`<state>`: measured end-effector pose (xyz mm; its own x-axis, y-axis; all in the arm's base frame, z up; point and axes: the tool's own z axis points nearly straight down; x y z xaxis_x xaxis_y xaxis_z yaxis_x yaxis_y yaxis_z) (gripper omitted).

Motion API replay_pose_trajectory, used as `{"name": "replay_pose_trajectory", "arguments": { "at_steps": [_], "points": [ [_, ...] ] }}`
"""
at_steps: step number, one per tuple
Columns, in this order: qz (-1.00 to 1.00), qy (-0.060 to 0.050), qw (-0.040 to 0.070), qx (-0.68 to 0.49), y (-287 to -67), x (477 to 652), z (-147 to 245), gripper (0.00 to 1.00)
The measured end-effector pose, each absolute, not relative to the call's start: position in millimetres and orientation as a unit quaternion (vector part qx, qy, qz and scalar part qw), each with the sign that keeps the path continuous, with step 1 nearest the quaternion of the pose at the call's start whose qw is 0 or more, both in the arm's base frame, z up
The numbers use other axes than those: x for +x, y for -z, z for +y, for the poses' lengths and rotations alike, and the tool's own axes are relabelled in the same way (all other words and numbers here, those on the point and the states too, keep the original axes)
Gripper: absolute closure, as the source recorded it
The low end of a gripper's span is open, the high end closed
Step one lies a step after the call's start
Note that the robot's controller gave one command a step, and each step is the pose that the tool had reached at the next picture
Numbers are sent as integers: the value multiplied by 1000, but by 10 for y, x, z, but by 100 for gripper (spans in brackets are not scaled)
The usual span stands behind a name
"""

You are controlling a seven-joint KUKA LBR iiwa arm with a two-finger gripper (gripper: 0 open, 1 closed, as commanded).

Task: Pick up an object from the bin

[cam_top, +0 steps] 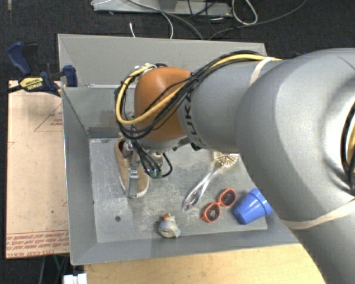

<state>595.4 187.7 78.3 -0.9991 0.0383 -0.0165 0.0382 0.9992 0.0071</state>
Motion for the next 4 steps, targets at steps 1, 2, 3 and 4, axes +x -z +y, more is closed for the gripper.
{"name": "replay_pose_trajectory", "arguments": {
  "at_steps": [1, 2, 3, 4],
  "points": [
    [998, -5, 8, -60, -1069, 5985, 1706, 0],
    [997, -6, 9, 71, -1371, 6068, 1551, 0],
    [1000, -6, 10, 27, -1163, 6014, 1622, 0],
    [997, -7, 13, 73, -1135, 5508, 1756, 0]
  ]
}}
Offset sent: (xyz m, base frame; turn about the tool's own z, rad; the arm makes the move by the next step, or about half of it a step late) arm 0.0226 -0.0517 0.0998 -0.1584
